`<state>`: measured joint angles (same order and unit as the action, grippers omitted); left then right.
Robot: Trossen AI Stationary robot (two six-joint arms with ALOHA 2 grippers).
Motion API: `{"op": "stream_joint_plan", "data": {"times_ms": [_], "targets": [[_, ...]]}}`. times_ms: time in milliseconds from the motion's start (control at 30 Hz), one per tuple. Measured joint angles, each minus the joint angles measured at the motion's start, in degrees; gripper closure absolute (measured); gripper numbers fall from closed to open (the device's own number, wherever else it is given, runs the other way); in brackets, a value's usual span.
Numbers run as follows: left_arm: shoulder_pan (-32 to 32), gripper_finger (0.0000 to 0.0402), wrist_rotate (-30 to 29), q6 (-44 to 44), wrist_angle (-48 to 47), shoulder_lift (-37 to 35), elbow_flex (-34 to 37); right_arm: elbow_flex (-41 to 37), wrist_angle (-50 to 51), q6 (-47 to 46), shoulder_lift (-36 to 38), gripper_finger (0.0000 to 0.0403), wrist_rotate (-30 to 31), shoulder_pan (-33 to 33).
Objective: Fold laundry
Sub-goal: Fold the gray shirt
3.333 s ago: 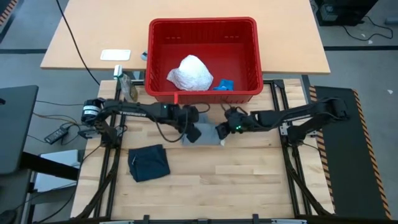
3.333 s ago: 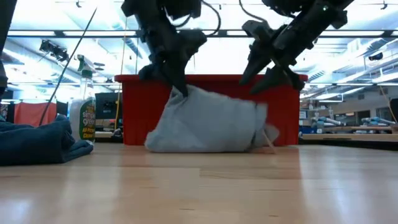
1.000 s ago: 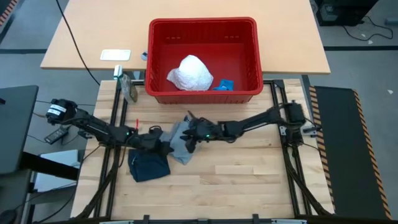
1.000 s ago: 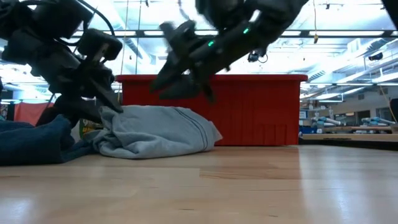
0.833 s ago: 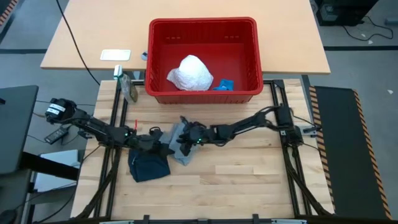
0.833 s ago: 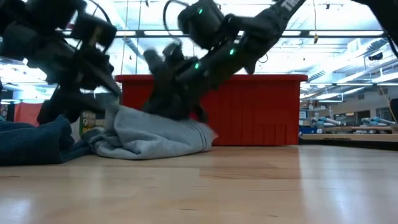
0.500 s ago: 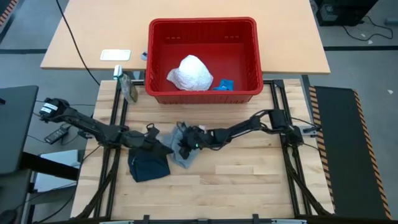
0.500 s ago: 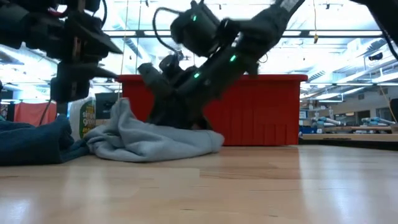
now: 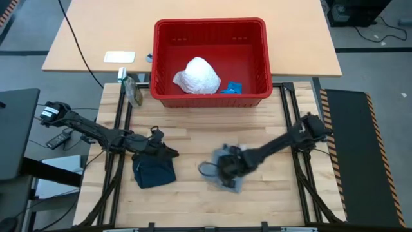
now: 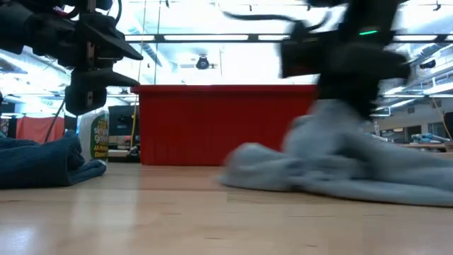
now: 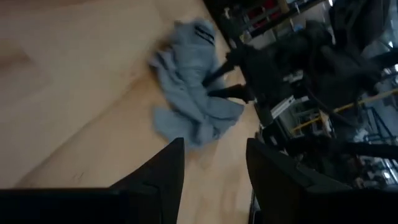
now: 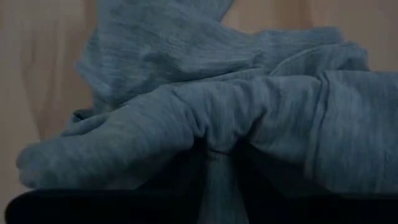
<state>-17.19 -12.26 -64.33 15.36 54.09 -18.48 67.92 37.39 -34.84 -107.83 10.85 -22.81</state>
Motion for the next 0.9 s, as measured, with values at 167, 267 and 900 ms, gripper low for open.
{"op": "stream_joint_plan", "data": {"times_ms": [167, 267, 900], "targets": [[0.04, 0.0228, -1.86, -0.94, 4.09, 3.3, -0.27, -8.35, -0.23, -10.19, 8.14, 0.03, 0.51, -5.89], [0.02, 0.0228, -2.11, -0.53, 4.37, 9.42, -3.66, -11.13, -0.23, -15.34, 13.43, 0.03, 3.33, -7.67], [-1.38, 0.0228, 9.2, -6.28, -6.14, 55.42, -43.98, -15.66, -2.03, -27.01, 33.95, 0.03, -2.33, -12.05]]}}
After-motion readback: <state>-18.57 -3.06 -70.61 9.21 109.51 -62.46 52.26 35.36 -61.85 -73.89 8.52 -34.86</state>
